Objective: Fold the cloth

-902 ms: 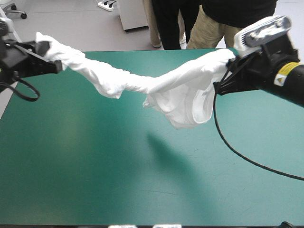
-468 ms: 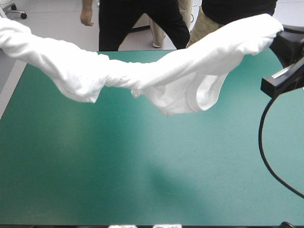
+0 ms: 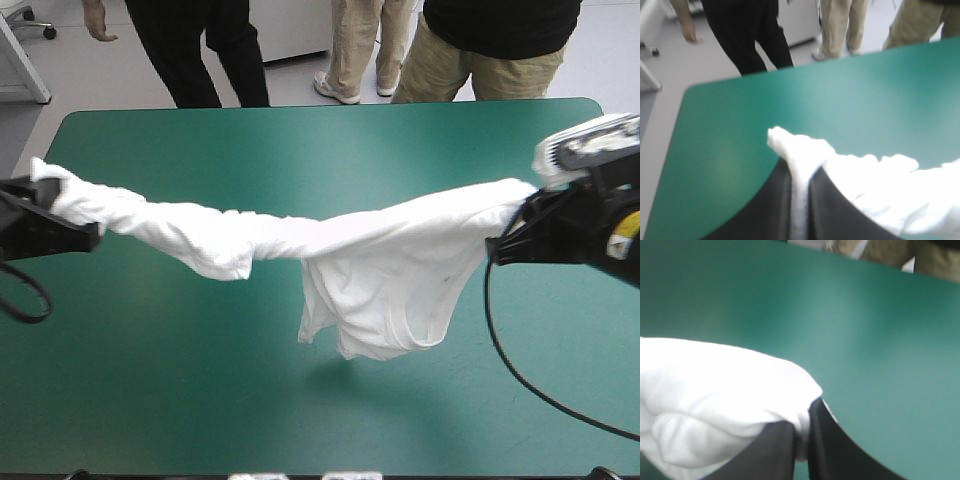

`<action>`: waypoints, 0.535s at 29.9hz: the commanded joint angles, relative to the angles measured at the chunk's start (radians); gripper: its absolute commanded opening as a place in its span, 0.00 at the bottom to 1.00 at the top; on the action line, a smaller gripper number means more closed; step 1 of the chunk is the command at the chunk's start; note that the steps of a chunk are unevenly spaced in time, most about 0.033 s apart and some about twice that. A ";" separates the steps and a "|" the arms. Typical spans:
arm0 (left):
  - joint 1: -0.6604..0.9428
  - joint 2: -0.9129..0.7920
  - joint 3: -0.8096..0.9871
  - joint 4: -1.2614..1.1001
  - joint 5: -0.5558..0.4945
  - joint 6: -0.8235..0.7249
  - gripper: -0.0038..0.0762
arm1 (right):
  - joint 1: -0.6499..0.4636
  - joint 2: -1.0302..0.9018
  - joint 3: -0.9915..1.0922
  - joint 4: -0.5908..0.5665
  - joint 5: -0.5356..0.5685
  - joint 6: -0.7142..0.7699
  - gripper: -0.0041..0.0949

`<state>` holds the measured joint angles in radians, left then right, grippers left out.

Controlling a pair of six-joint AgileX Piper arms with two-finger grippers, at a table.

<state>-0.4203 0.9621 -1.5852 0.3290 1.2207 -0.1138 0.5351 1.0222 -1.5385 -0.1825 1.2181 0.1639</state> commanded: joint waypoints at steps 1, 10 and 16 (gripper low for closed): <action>-0.007 0.025 0.207 0.033 -0.198 -0.098 0.04 | -0.008 0.005 0.178 -0.044 -0.200 0.067 0.02; 0.095 0.375 0.354 0.108 -0.455 -0.209 0.04 | -0.141 0.282 0.348 -0.020 -0.508 0.207 0.02; 0.199 0.619 0.200 0.100 -0.489 -0.208 0.04 | -0.268 0.495 0.229 0.161 -0.532 0.074 0.02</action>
<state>-0.2522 1.5285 -1.2902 0.4006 0.7868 -0.3087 0.3161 1.4714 -1.2261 -0.0852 0.7457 0.3088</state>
